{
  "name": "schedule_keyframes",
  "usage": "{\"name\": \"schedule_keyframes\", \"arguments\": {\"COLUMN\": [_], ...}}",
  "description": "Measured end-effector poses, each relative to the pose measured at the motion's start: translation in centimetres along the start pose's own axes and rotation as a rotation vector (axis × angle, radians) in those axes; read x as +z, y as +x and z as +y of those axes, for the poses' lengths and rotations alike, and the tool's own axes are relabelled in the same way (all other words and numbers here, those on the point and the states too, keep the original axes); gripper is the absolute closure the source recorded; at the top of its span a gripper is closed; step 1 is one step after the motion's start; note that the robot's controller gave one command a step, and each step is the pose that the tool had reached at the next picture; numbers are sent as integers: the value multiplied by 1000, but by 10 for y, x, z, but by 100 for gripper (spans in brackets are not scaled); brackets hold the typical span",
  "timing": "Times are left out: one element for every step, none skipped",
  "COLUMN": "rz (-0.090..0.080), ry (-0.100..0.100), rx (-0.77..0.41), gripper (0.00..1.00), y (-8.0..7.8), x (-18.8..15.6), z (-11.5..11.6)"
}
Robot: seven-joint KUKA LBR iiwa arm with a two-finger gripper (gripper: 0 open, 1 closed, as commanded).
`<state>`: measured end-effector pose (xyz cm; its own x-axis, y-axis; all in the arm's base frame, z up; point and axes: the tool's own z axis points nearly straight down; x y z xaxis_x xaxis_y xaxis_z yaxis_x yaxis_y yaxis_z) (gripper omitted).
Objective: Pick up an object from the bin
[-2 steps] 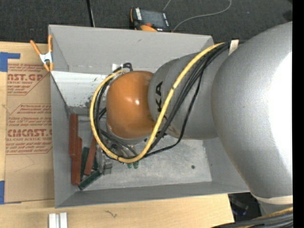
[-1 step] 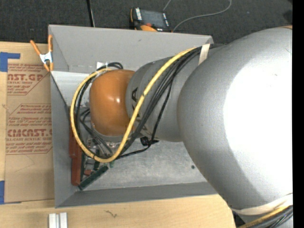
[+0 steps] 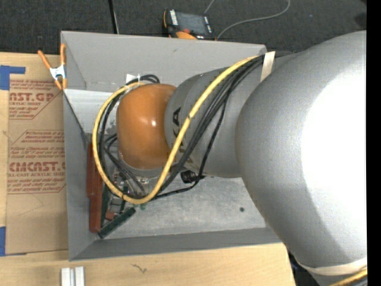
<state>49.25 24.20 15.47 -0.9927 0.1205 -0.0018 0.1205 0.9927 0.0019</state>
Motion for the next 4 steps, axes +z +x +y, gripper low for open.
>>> {"name": "schedule_keyframes", "arguments": {"rz": [1,2,7,-3], "ry": [1,0,3,-1], "rx": [0,-454,-455,-253], "gripper": [0,0,100,100], "y": [0,-32,-32,-50], "x": [1,85,81,39], "z": [0,-10,-10,1]}}
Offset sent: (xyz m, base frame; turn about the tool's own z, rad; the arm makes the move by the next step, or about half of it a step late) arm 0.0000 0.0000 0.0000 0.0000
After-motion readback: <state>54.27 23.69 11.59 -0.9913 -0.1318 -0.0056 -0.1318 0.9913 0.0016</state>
